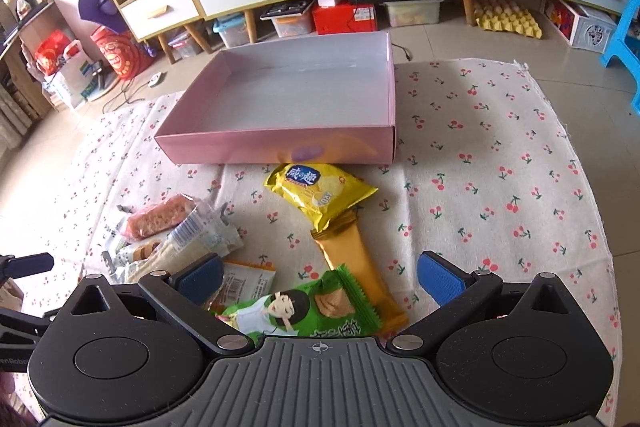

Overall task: Organize snacks
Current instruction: 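Grasp the pink pastry bag with the left tool while the right tool grasps the yellow chip bag, then carry the pink bag and yellow bag with both tools over the pink box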

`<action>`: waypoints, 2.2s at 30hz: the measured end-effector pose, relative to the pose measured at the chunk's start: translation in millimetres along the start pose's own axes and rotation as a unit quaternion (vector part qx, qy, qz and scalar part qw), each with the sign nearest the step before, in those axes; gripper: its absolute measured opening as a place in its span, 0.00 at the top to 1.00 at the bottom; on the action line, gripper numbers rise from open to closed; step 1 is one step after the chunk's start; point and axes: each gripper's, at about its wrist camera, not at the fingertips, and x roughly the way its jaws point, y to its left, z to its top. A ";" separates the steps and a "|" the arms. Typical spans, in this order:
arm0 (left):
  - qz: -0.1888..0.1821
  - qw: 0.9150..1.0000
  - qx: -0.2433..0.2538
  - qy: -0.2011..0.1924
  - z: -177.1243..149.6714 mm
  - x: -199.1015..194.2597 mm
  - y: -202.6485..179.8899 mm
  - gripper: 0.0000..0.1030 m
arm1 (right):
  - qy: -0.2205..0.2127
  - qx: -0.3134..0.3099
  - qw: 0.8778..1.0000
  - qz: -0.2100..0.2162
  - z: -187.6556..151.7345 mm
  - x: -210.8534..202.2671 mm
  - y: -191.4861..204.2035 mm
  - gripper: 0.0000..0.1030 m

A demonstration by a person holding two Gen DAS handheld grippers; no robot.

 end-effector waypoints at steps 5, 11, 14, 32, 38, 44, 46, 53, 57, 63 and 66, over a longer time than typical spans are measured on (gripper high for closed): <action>-0.051 0.998 0.002 -0.024 17.9 24.3 14.8 0.19 | -0.006 -0.017 1.000 0.020 5.1 35.2 -10.5 0.01; -0.102 0.995 -0.002 -0.019 29.2 51.0 31.1 0.26 | -0.015 -0.028 0.999 0.023 14.3 61.9 -18.4 0.01; -0.118 0.993 -0.021 -0.005 29.4 63.3 37.3 0.35 | -0.015 -0.043 0.999 0.020 16.4 73.1 -18.0 0.02; -0.145 0.989 -0.043 -0.008 20.8 67.0 42.6 0.56 | -0.040 -0.099 0.994 0.021 15.4 89.1 2.2 0.50; -0.133 0.990 -0.037 0.001 22.9 61.9 39.1 0.59 | -0.007 -0.099 0.995 0.031 10.0 79.2 2.3 0.52; -0.141 0.990 -0.009 0.021 18.5 59.2 34.4 0.59 | 0.025 -0.120 0.992 0.033 -4.3 66.8 4.7 0.52; -0.147 0.989 -0.001 0.031 17.0 58.5 33.0 0.61 | 0.030 -0.123 0.991 0.030 -8.9 62.5 5.4 0.52; -0.144 0.989 0.006 0.023 15.1 62.9 31.8 0.55 | 0.026 -0.137 0.990 0.017 -17.6 60.3 13.5 0.46; -0.133 0.991 -0.015 0.012 14.9 64.3 34.5 0.55 | 0.026 -0.134 0.991 0.010 -18.4 62.7 17.1 0.44; -0.108 0.994 0.008 -0.006 15.5 63.5 23.7 0.71 | 0.023 -0.130 0.991 -0.009 -20.4 66.1 21.6 0.44; -0.089 0.996 0.016 -0.013 15.7 60.1 18.6 0.74 | 0.024 -0.127 0.991 -0.021 -19.2 66.7 24.5 0.48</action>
